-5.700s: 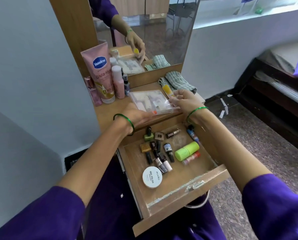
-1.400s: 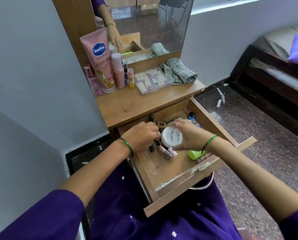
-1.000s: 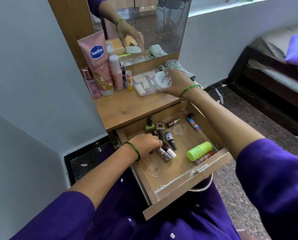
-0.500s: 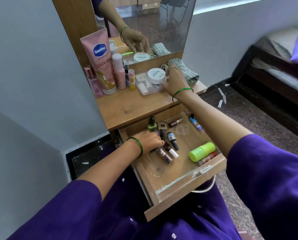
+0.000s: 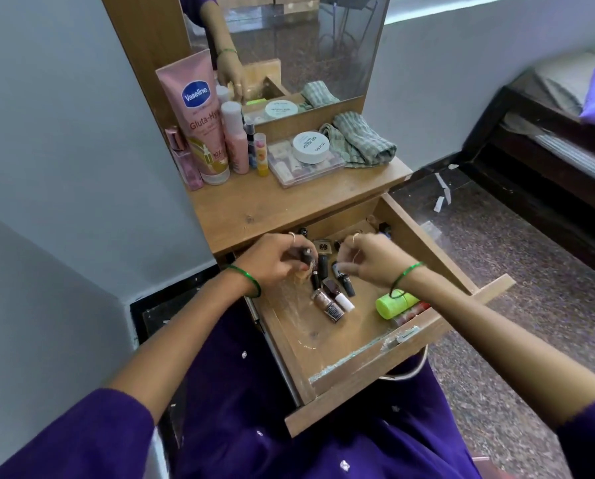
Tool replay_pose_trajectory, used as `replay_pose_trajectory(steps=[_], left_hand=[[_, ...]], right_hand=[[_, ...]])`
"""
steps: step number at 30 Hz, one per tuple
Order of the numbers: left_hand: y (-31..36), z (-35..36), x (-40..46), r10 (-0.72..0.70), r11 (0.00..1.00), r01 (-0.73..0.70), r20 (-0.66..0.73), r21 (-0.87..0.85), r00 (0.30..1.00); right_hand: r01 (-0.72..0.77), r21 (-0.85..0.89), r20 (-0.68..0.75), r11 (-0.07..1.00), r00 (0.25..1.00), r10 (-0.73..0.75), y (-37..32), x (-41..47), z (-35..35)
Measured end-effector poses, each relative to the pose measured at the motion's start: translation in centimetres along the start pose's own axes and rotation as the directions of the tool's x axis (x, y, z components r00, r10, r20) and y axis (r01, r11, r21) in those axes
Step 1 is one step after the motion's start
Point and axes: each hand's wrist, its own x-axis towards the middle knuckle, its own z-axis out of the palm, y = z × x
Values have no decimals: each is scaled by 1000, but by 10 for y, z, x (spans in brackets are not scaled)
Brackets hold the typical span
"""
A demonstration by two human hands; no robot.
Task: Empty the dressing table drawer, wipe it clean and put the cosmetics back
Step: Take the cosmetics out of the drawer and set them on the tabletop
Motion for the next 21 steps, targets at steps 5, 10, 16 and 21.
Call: replay_pose_trajectory(steps=[5,10,16,21], left_hand=[[15,-27,-7,-24,946,-10,-102,-325,995],[19,-54,-19,-66,900,-68,-288,-431,955],[4,-76,-31,-145,903,-106,-527,-416,838],[-10,-84,-35,-172,930,-108,-672,-353,720]], right_hand=[[-39,-82,138,996,989,50,-1,-5,31],[-42,-182,198,982,977,78,-9,-3,48],[-58,-219,175,974,980,98,-21,-5,55],[-17,-331,137,943,988,66,-29,-15,67]])
